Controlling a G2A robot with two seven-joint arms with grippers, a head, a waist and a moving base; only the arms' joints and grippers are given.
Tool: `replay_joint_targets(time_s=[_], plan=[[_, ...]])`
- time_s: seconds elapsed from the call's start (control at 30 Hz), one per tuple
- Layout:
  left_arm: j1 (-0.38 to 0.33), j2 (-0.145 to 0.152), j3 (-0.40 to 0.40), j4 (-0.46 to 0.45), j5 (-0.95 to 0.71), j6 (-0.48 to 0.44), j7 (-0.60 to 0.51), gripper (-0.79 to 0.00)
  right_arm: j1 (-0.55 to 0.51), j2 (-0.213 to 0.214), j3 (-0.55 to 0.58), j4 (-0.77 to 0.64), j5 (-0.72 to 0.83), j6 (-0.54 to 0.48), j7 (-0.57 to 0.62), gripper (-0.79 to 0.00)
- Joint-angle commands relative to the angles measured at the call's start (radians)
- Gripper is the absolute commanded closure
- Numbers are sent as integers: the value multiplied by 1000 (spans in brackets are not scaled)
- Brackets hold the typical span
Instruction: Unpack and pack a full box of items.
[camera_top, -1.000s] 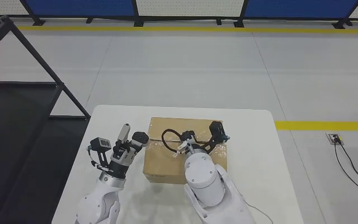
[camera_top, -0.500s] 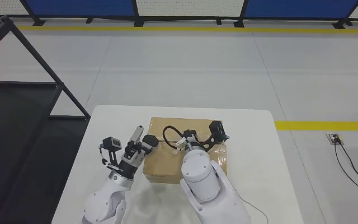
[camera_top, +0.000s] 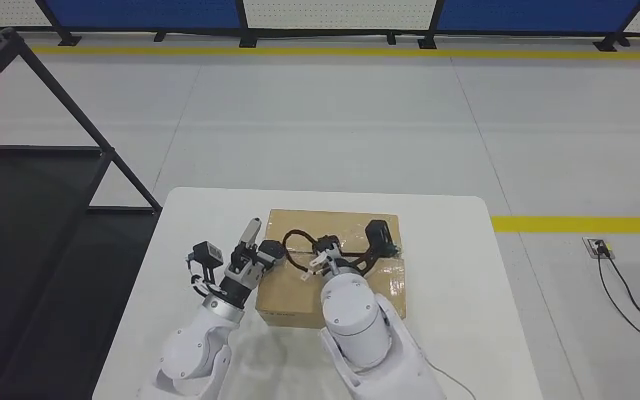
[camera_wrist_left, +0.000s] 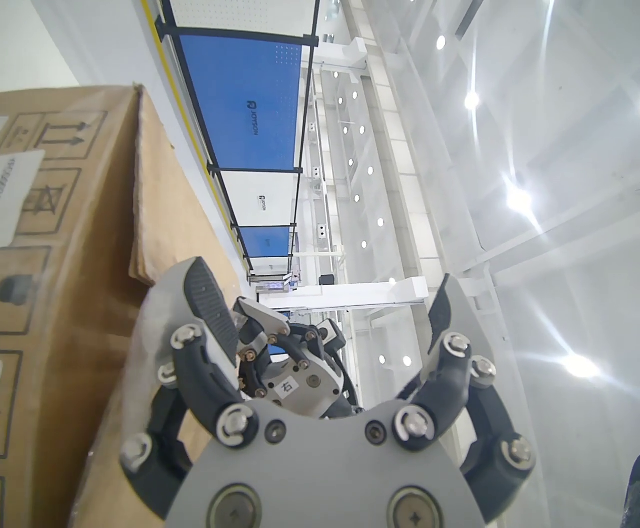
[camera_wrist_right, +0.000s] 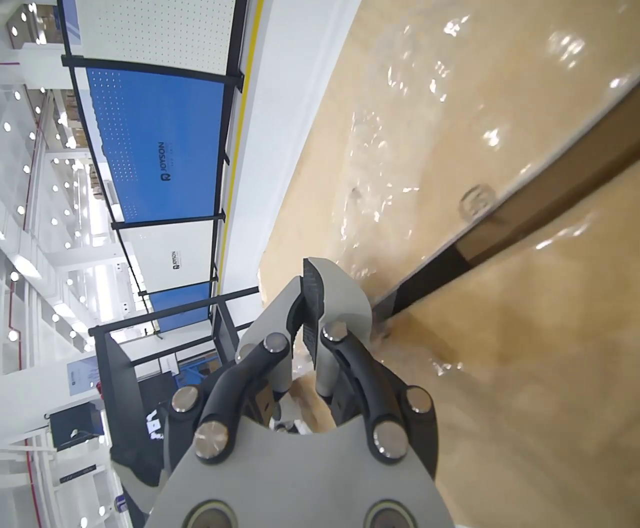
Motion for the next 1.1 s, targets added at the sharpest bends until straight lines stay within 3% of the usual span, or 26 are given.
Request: replay_joint_targets(time_s=[0.0,0.03,0.17,0.23,0.57,0.8,1.07], plan=[[1,-1,0,0,-1,2,2,-785,-2,-3,-15,6,-3,-14,3,0],[3,-1,-1,0,-2,0,7,-785,0,-5,-23,7,-8,-29,0,0],[8,-3,-2,-4,-5,-2,12,-785,-43,-17,-18,-35,16,-261,-109,0],[11,-3,-3,-7,-5,-3,10,-785,-64,-20,-9,-62,42,-315,-125,0],[14,-7,-11,-15,-11,-8,21,-785,-79,-9,-16,-62,-35,-127,28,0],[22,-7,-21,-16,-13,-10,18,-785,-50,-15,-24,-2,-54,-127,46,0],[29,-9,-28,-18,-17,-17,17,-785,-2,-39,-24,80,-23,-94,-15,0]])
